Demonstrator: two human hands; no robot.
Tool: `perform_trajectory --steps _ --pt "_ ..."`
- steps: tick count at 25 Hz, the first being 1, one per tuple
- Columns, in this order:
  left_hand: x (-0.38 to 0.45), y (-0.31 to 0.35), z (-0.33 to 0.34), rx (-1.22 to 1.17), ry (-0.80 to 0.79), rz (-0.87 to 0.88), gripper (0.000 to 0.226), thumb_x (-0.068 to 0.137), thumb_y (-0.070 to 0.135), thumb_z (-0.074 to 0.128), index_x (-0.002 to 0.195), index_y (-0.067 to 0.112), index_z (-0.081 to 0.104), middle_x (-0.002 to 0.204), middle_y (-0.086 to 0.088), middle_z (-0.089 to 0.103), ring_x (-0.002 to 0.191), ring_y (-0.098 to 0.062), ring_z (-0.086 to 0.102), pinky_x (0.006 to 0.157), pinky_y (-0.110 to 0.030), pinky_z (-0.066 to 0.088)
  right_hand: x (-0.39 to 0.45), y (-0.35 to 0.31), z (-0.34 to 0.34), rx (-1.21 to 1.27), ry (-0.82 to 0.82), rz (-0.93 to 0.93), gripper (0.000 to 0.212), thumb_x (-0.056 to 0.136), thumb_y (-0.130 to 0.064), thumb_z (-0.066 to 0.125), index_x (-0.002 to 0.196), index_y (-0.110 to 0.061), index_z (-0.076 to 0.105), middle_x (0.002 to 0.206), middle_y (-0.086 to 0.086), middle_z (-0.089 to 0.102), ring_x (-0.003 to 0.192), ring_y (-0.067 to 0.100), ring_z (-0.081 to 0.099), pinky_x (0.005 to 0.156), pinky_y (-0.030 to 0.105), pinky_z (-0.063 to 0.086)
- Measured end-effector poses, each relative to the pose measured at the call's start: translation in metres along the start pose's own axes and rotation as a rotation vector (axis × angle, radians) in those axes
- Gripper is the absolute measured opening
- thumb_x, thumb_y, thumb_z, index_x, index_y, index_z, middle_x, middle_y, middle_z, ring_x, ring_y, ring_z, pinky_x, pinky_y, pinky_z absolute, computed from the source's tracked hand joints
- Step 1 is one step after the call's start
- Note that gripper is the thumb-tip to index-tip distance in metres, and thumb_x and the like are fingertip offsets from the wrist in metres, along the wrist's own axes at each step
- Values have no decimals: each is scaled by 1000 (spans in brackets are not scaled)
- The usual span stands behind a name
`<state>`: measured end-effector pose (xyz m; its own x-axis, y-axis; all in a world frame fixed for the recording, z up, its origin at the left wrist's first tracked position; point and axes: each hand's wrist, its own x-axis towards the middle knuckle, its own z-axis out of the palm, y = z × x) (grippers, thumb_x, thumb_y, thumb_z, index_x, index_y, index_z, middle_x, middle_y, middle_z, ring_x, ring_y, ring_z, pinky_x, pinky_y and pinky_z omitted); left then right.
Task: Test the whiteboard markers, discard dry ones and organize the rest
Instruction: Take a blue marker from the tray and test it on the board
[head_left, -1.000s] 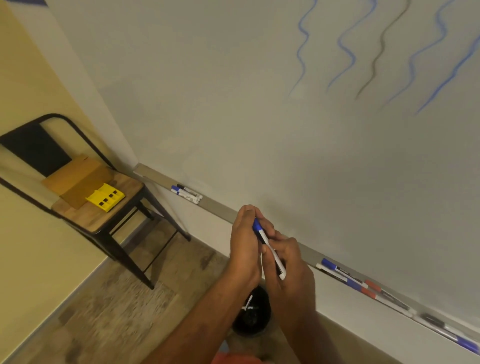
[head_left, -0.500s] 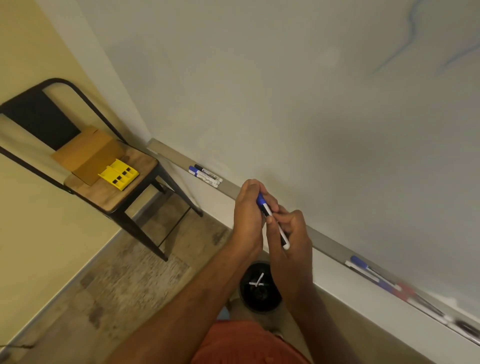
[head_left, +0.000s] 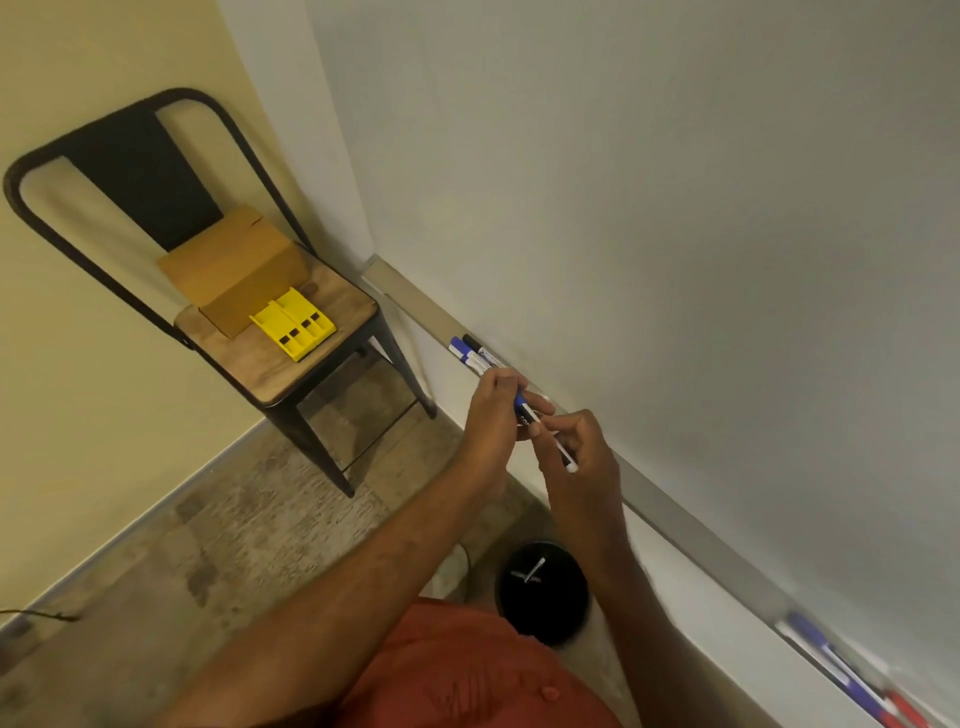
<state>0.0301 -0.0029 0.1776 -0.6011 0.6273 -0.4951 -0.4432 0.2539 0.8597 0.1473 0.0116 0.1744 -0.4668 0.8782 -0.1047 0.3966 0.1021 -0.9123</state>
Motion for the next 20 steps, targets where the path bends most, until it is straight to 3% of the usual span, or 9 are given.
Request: perform_trajectory --steps 2,4,6,8,10,13,17,20 --pt "22 -12 -18 32 10 -50 25 109 30 33 108 17 55 98 -14 75 92 -39 72 88 -45 60 12 11 14 -102 -88 38 18 99 -35 64 114 -25 63 101 -25 68 94 -1 66 75 10 49" --pt "43 -22 -33 47 20 -93 24 109 28 33 112 15 53 98 -12 76 93 -38 73 92 -48 59 20 22 29 -218 -139 93 27 99 -38 63 122 -24 62 115 -14 69 100 5 65 86 22 54" --pt "61 -29 -43 47 47 -132 24 108 24 35 113 9 54 97 -13 74 86 -31 71 83 -43 59 29 33 39 -377 -183 98 30 100 -38 61 127 -24 61 122 -11 68 106 9 64 93 29 54" --pt "77 -35 -50 70 73 -174 25 107 19 36 115 3 54 95 -16 69 76 -24 66 69 -33 55 42 44 49 -524 -251 86 30 101 -34 61 127 -20 61 123 -4 66 106 13 64 93 27 51" --pt "94 -44 -53 95 66 -208 25 108 19 36 116 3 54 91 -13 68 73 -22 65 66 -31 53 56 51 56 -627 -257 43 28 101 -30 60 126 -16 63 122 1 66 104 15 63 90 24 48" --pt "120 -46 -55 105 56 -257 28 110 26 37 122 6 53 94 -10 73 79 -26 69 80 -38 57 82 53 66 -779 -230 -76 27 101 -27 60 124 -15 67 117 2 69 102 18 64 88 26 49" --pt "160 -28 -60 200 24 -213 24 109 29 40 120 12 54 107 -12 68 89 -25 66 85 -40 54 125 58 79 -817 -178 -93 23 102 -16 57 119 -13 71 107 7 72 98 26 62 81 36 50" --pt "191 -20 -70 508 59 -38 25 108 24 41 124 14 57 118 -2 62 104 -20 58 91 -32 48 148 66 89 -817 -156 -93 23 99 -14 60 120 -10 69 108 11 70 100 29 60 80 38 51"
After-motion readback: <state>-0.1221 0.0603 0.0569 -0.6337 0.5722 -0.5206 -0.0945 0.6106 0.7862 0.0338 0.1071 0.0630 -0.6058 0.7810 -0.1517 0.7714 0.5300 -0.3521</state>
